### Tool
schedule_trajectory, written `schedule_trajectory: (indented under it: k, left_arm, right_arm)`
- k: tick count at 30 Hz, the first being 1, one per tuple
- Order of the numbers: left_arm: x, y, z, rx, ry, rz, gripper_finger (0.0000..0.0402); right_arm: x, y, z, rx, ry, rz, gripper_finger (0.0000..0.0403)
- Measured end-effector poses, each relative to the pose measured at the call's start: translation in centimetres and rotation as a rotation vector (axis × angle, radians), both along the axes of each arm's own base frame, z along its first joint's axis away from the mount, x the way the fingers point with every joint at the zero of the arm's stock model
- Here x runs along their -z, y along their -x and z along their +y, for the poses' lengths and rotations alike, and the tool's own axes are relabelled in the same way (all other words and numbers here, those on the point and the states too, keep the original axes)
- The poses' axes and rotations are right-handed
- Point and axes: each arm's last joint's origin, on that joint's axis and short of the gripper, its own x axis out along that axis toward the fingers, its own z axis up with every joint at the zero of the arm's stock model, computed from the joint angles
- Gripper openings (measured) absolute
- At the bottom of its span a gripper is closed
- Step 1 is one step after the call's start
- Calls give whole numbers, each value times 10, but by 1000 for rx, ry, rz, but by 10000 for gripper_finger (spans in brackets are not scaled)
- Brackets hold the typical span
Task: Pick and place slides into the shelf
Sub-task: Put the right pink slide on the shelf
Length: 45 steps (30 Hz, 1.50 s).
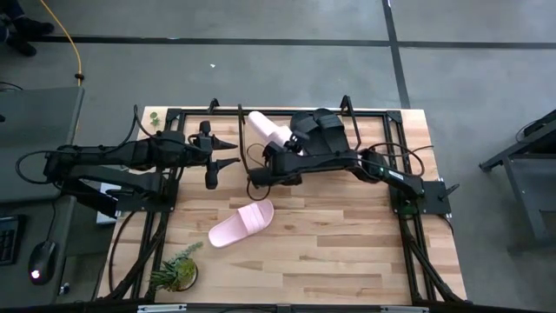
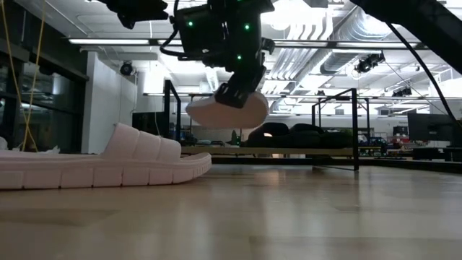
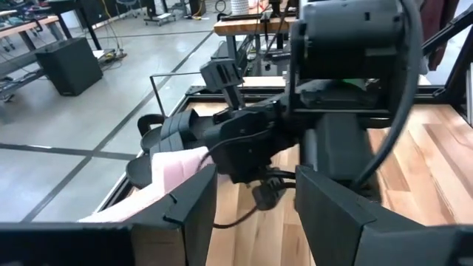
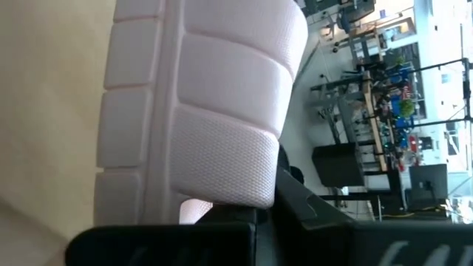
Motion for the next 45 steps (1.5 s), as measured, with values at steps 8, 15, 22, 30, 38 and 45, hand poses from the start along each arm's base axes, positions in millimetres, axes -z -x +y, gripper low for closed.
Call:
schedule_trajectory:
  k: [8, 15, 22, 30, 38, 45]
  left_arm:
    - [0, 0, 0, -1, 3, -1, 168]
    - [0, 0, 0, -1, 3, -1, 168]
    - [0, 0, 0, -1, 3, -1, 168]
    - [0, 0, 0, -1, 3, -2, 168]
    - [0, 0, 0, -1, 3, -2, 168]
    - [0, 0, 0, -1, 3, -1, 168]
  right_arm:
    - [8, -2, 6, 4, -25, -2, 0]
    - [27, 3, -3, 54, -32, 24, 0]
    - [64, 18, -17, 110, -20, 101, 0]
    - [69, 16, -19, 108, -19, 78, 3]
    - [61, 6, -18, 70, -45, 45, 93]
    - [58, 5, -17, 65, -38, 45, 183]
